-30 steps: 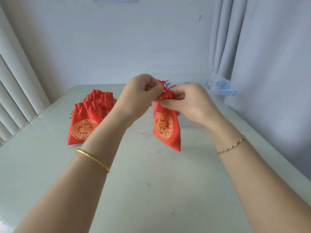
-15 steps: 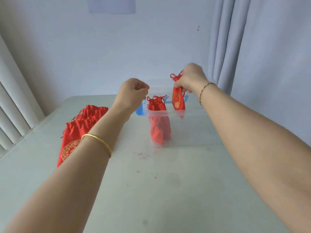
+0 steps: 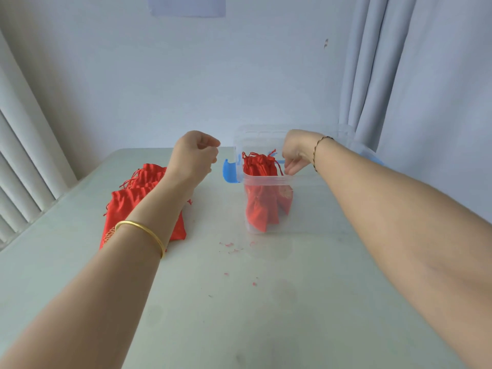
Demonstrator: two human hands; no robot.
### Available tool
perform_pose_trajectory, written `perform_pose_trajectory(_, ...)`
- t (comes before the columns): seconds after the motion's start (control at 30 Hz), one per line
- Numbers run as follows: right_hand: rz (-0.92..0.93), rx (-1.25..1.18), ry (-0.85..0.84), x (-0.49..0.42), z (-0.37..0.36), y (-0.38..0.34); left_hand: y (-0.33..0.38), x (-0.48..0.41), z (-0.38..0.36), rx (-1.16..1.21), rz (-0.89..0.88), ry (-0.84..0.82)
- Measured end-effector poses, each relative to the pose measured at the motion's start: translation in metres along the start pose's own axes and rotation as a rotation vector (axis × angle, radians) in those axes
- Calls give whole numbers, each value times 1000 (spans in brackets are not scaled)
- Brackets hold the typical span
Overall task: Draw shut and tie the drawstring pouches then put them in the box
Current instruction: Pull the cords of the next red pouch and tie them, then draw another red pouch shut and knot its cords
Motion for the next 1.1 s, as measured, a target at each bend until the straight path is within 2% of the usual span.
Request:
perform_pose_trajectory(0.13, 57, -11, 167, 17, 1, -19, -16, 2, 18, -22, 21, 119)
perform_pose_trajectory(0.27, 363, -56, 347, 58, -20, -50, -46, 13, 45, -221, 62, 272)
perform_pose_trajectory(0.4, 534, -181, 281, 98, -70, -64, -84, 32, 75, -524, 236, 318)
perform_pose_trajectory(0.57, 487, -143, 88, 112, -125, -51, -115, 46, 92, -678, 350, 277)
perform_pose_trajectory(0.67, 430, -138, 26, 109, -142, -33, -125, 42, 96, -650, 383, 265)
perform_pose_trajectory(0.83, 374, -144, 50, 101, -150, -13, -125, 39, 98, -610, 299, 410)
perform_pose_trajectory(0.9, 363, -178, 60, 100, -151, -9, -117, 41, 99, -492, 271, 438)
perform_pose_trajectory(0.97, 365, -230, 76, 101, -151, -7, -103, 45, 97, -261, 201, 366)
perform_pose_trajectory(1.1, 404, -394, 91, 111, -142, 3, -64, 71, 86, 194, 99, 15)
Point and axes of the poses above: each hand's wrist, its own x-axis away from the middle knuckle, its own z-axis out of the back of the hand, y = z × x, the point moved 1 cm from there along -x, towards the middle knuckle, and after that the axes turned 1 degree about y, right-handed, at the moved point
